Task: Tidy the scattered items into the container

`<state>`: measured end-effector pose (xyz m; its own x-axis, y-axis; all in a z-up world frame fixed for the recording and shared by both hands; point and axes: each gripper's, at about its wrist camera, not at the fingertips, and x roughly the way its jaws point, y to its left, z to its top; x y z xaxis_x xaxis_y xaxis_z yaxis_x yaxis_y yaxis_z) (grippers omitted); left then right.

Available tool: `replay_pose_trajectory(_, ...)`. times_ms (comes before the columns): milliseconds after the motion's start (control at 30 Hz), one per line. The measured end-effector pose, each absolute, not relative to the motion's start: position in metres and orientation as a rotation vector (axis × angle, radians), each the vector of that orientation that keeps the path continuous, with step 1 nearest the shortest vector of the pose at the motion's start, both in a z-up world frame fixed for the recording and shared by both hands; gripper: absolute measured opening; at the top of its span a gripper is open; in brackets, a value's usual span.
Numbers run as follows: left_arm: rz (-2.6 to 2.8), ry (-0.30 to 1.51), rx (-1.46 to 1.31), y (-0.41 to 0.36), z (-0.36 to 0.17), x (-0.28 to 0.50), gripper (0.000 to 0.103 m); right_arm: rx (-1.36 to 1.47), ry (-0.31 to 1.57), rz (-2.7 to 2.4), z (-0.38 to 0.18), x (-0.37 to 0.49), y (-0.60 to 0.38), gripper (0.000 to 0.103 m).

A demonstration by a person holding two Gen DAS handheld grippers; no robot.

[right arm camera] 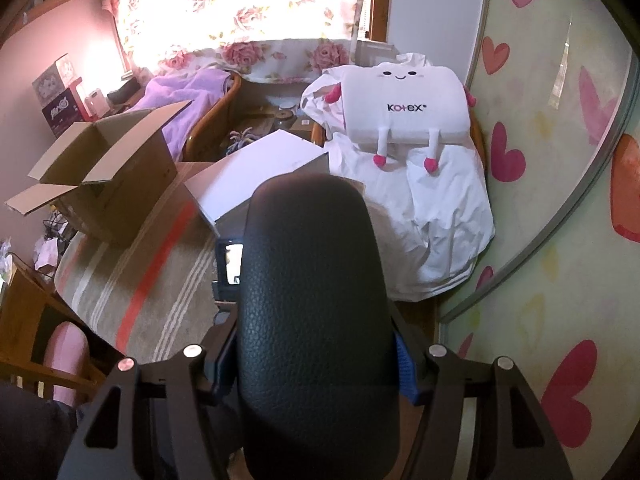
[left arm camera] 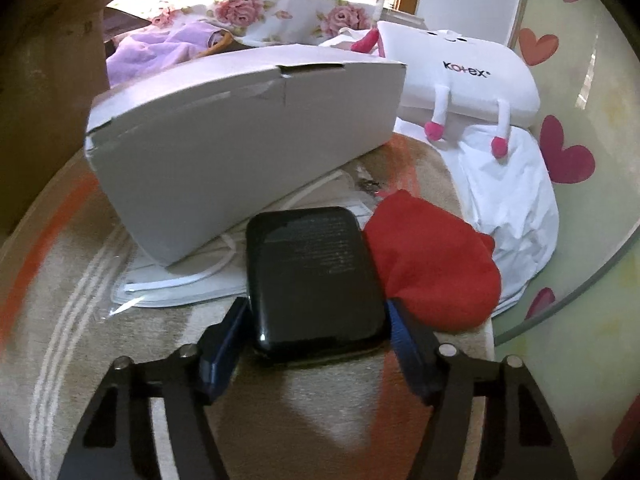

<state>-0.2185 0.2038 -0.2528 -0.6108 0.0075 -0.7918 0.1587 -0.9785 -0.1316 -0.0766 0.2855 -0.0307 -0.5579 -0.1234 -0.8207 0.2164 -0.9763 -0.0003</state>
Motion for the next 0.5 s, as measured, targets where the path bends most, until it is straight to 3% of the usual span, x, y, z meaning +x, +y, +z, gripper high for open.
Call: replay_pose_trajectory(500, -2.725, 0.279, 1.391, 0.196, -0.248, -0.222, 0.07, 1.338, 0.16, -2.592, -0.026, -0.076, 0.275, 0.067)
